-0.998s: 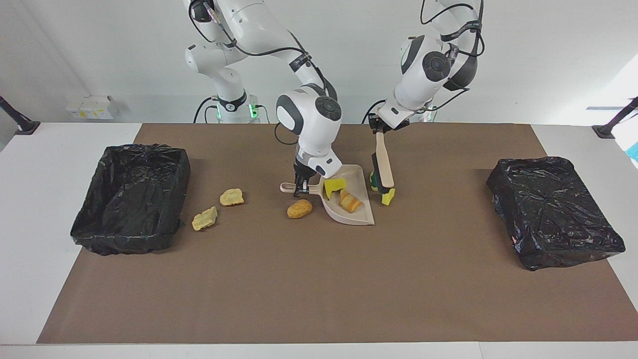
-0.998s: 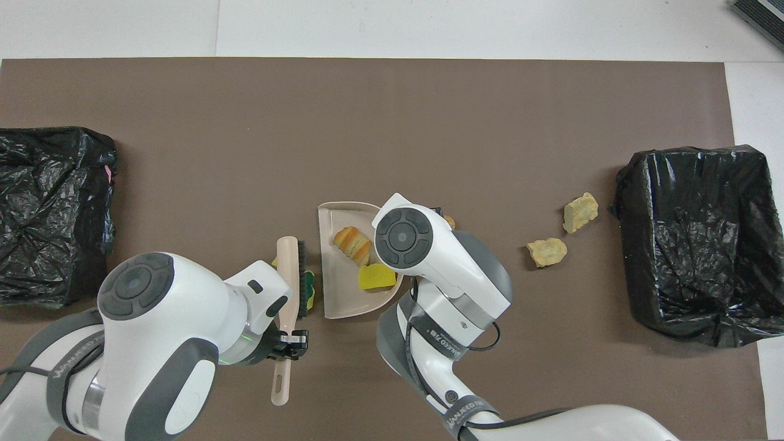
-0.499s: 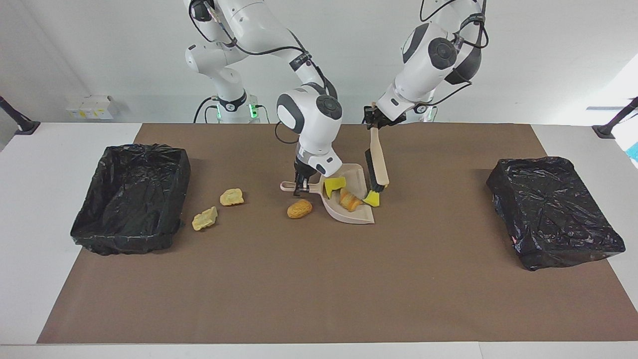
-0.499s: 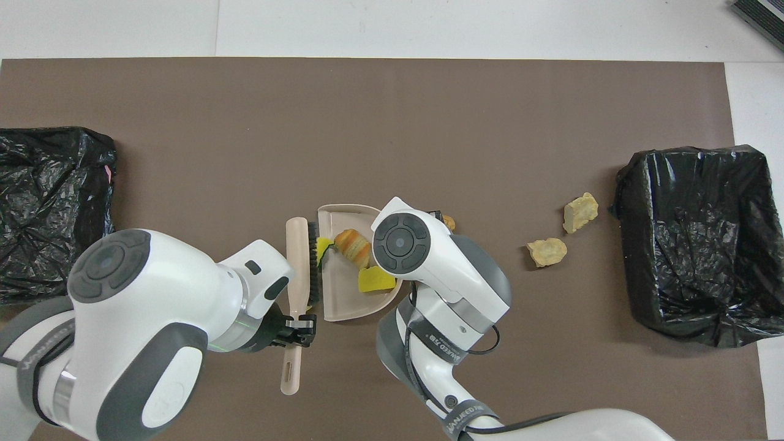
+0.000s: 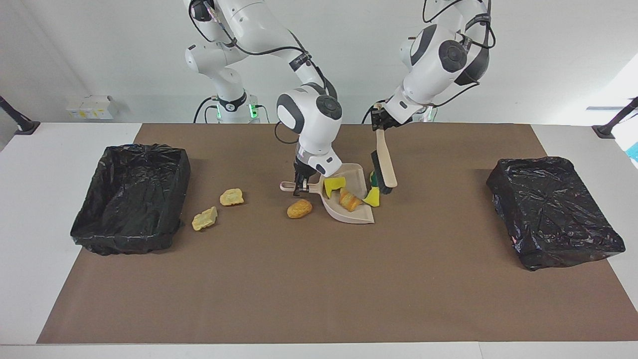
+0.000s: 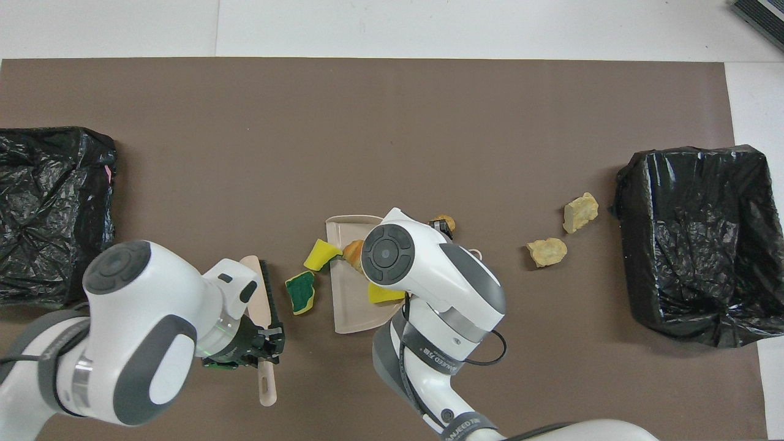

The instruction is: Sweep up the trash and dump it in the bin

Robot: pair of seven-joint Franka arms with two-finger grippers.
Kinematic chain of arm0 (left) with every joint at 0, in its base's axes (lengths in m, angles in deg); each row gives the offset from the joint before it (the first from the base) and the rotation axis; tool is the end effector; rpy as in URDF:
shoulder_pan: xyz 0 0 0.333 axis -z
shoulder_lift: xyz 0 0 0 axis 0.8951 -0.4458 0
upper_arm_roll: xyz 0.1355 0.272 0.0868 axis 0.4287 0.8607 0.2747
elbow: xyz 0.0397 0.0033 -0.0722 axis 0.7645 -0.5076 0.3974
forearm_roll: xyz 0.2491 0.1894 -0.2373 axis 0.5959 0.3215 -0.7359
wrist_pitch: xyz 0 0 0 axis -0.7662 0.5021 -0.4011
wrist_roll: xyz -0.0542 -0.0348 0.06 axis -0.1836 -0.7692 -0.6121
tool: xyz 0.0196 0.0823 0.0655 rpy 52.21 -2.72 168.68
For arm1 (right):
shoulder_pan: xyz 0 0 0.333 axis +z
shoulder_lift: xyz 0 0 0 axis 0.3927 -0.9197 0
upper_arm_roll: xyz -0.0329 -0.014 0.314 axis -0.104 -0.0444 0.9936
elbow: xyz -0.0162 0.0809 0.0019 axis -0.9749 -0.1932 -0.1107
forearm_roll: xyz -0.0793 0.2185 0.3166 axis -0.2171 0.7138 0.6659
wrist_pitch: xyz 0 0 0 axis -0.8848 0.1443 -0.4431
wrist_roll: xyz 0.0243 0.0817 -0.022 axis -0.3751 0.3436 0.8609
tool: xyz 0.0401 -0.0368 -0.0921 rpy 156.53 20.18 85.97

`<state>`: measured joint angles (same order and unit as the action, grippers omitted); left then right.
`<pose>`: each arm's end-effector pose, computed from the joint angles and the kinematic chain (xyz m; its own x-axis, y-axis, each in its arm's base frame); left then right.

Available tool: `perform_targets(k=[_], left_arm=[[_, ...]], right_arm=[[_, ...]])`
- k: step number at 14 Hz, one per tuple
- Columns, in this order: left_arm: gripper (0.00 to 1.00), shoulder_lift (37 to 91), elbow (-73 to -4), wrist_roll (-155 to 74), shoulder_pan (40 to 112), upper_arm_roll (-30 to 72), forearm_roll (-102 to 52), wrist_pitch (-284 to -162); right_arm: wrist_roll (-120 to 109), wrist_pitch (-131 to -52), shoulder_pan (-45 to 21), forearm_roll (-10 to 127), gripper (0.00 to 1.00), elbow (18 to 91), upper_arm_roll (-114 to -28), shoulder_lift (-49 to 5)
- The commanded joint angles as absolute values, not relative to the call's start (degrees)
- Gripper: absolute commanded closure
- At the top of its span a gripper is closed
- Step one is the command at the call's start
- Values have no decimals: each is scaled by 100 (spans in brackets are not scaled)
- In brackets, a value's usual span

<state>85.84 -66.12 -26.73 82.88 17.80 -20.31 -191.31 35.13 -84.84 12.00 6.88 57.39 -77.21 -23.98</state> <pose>0.3753 -0.2132 0.3797 0.8887 0.1887 -0.4178 0.2391 -0.9684 0.0713 0.5006 0.3335 0.3416 -0.0679 0.9202 -0.3856 0.9971 0.0760 0.0058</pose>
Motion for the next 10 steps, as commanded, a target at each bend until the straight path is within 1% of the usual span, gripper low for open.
perform_targets(k=[1, 2, 4, 6, 8, 10], left_arm=[[100, 8531, -6928, -2409, 8865, 1817, -1912, -19842], [100, 8452, -6858, -2496, 8953, 1808, -1912, -20079], [100, 8259, -6692, -2567, 9391, 1808, -1912, -20825], [100, 8118, -6419, -3030, 9577, 1799, -1920, -20811], [100, 8013, -6217, -3349, 9595, 1808, -1920, -20618], [100, 8012, -6102, -3576, 9517, 1826, -1920, -20320]], right_arm=[[3156, -8191, 1265, 373, 100, 5866, -7702, -2232], [3146, -8174, 1265, 373, 100, 5866, -7702, -2232], [3033, -8191, 1265, 373, 100, 5866, -7702, -2232], [2901, -8375, 1256, 417, 100, 5866, -7693, -2267], [2664, -8725, 1265, 461, 100, 5875, -7693, -2363], [2584, -8859, 1247, 531, 100, 5805, -7693, -2416]])
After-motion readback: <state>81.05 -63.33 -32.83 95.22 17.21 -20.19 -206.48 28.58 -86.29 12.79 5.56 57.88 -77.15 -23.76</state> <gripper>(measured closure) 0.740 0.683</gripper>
